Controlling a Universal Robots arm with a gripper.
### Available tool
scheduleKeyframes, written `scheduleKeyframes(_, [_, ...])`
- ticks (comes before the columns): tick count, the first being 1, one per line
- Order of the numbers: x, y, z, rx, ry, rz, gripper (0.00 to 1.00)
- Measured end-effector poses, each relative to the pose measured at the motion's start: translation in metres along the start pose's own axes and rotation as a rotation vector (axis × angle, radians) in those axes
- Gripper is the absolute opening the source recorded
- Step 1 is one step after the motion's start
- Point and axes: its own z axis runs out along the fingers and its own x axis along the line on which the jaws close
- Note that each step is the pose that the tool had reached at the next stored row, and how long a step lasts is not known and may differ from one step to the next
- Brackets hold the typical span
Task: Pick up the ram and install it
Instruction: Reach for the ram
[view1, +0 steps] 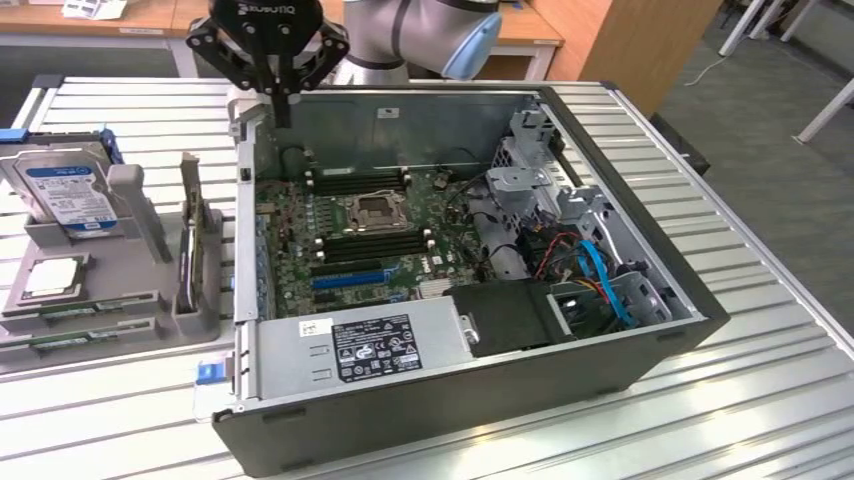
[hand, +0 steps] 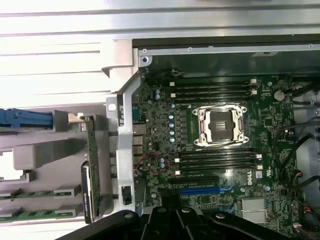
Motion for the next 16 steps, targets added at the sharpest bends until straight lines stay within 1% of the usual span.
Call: scheduleKeyframes(16, [0.032,-0.0024,-0.0009,0.0,0.0,0.0,0.1])
